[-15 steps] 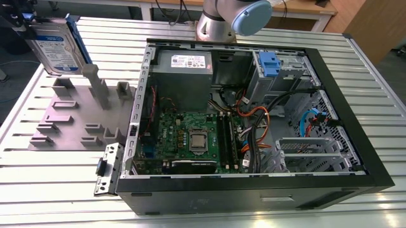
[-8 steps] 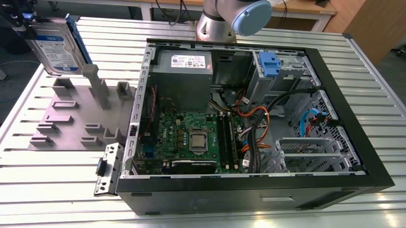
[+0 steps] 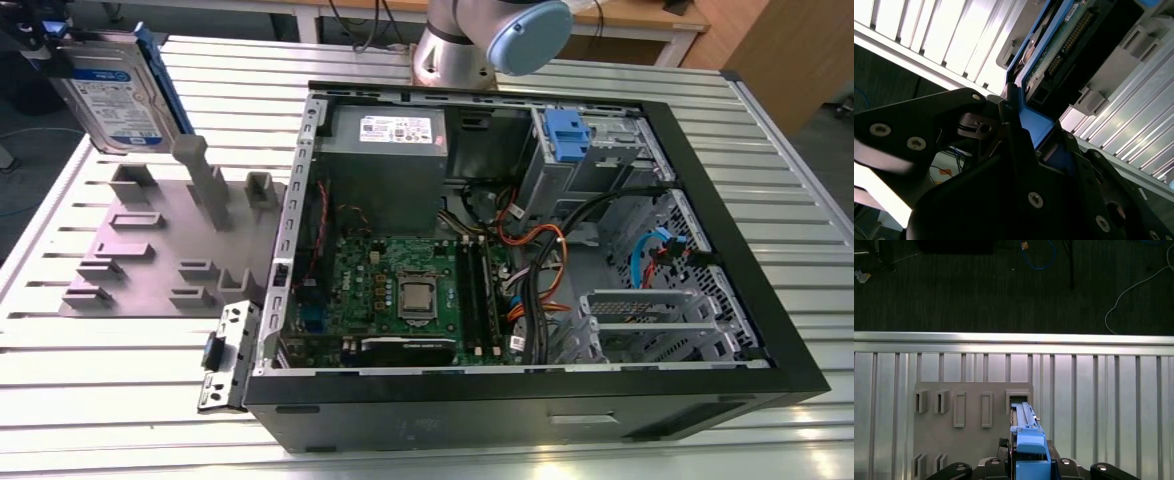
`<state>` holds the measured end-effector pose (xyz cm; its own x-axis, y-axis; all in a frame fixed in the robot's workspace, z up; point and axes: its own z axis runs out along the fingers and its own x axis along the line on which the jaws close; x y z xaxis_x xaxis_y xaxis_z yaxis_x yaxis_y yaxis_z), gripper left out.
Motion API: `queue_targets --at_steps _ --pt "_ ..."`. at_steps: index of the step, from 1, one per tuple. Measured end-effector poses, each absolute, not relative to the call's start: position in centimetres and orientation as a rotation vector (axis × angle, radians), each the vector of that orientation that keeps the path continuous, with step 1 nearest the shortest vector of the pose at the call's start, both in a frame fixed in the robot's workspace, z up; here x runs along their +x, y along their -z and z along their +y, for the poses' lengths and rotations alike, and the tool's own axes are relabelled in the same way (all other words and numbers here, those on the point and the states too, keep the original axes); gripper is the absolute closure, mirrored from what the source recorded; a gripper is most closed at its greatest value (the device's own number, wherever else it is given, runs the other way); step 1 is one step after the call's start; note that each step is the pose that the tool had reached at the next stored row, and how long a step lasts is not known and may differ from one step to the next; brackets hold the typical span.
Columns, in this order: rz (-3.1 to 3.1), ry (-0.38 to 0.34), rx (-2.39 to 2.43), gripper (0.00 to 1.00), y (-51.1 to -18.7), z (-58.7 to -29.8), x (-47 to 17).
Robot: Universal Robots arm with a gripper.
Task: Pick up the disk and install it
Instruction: 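Pick up the disk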
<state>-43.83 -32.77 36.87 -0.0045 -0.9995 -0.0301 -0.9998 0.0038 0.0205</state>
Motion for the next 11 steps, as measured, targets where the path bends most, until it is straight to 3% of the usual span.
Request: queue_targets --at_steps 11 --pt "2.221 -0.056 -2.212 0.64 -37.10 -32.77 -43.83"
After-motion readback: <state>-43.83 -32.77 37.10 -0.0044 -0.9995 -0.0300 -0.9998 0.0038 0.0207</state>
